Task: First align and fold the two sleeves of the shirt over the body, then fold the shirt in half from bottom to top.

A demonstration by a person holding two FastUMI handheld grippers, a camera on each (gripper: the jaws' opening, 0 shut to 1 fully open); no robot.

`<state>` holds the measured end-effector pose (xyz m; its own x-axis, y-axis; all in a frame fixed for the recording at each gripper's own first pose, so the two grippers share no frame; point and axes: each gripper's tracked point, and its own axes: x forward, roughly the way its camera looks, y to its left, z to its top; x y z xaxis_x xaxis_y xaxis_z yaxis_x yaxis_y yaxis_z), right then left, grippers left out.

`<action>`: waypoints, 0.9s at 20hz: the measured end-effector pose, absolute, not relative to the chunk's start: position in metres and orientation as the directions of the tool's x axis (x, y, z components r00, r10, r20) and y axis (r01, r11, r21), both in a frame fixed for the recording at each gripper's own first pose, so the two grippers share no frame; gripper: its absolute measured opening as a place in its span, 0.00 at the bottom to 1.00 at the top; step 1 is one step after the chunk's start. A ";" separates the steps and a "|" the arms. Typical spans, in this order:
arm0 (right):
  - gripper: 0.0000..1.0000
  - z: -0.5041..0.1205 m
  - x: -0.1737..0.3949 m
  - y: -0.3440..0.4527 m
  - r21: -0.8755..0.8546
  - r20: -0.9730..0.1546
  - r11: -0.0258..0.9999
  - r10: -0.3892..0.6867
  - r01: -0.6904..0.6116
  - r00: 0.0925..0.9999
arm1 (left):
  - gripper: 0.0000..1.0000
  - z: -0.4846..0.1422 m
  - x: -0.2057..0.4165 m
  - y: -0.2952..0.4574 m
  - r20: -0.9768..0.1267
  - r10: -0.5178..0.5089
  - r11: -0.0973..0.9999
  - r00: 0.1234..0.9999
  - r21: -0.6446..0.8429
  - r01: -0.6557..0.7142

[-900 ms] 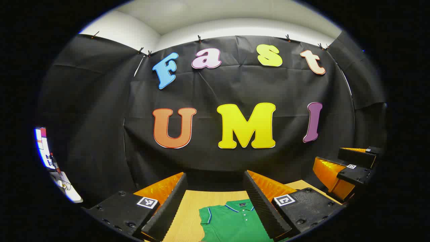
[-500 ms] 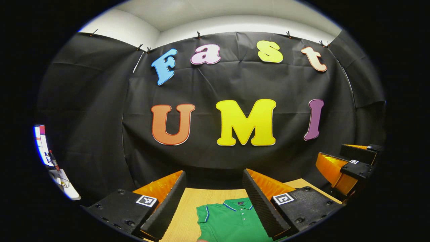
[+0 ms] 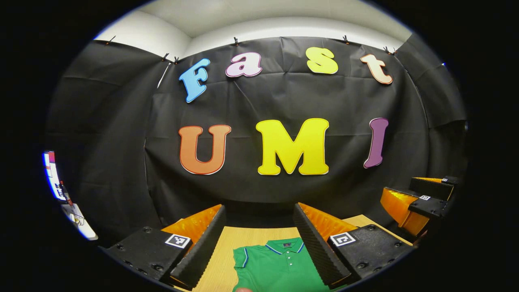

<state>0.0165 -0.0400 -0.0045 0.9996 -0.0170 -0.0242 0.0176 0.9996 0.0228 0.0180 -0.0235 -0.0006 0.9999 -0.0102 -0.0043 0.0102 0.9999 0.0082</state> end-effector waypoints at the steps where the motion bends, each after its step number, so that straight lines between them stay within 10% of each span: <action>1: 0.96 -0.005 0.018 -0.039 0.026 -0.025 1.000 -0.011 0.011 1.000 | 1.00 -0.001 0.019 -0.026 -0.005 -0.010 1.000 1.000 0.007 0.010; 18: 0.95 -0.101 0.066 -0.083 -0.019 -0.232 1.000 0.005 -0.009 0.973 | 1.00 -0.001 0.043 -0.049 -0.009 -0.024 1.000 1.000 0.003 0.024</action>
